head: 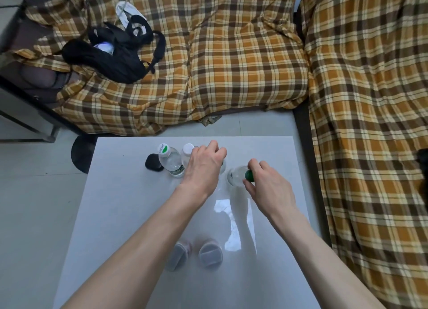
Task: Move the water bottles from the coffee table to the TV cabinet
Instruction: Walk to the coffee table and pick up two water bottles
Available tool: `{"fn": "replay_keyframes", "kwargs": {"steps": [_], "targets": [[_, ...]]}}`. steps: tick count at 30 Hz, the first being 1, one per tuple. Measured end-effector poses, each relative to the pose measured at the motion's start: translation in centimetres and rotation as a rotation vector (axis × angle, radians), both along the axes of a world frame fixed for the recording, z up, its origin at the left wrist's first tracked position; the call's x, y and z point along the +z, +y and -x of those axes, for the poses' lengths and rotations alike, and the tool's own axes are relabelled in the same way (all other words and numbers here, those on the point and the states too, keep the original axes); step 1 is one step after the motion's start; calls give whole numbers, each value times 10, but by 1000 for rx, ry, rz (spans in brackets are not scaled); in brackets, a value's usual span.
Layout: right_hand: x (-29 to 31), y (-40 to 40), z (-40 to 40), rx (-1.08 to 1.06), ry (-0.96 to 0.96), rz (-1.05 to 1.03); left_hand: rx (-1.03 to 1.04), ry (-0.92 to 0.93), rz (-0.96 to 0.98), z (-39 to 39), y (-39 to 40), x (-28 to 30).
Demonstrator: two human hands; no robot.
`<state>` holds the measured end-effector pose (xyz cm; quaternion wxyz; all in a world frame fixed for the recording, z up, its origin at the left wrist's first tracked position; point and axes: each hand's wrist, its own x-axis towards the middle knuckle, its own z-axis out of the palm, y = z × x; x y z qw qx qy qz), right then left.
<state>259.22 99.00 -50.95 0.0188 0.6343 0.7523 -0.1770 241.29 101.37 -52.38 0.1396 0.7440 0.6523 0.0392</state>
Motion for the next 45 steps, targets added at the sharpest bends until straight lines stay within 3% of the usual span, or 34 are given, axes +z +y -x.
{"fn": "replay_keyframes", "kwargs": {"steps": [14,21,28,35,45], "targets": [[88,-75,-58,-14,134,-133,99,-33,120,-21,-60,29],[168,-111,-62,62,279,-262,183,-194,-20,-22,-140,104],[240,-160,-43,246,392,-302,237,5,-176,-8,-236,201],[284,-222,14,455,480,-328,506,-167,-262,19,-355,273],[321,-345,150,895,512,-219,1041,-242,-393,103,-563,294]]}}
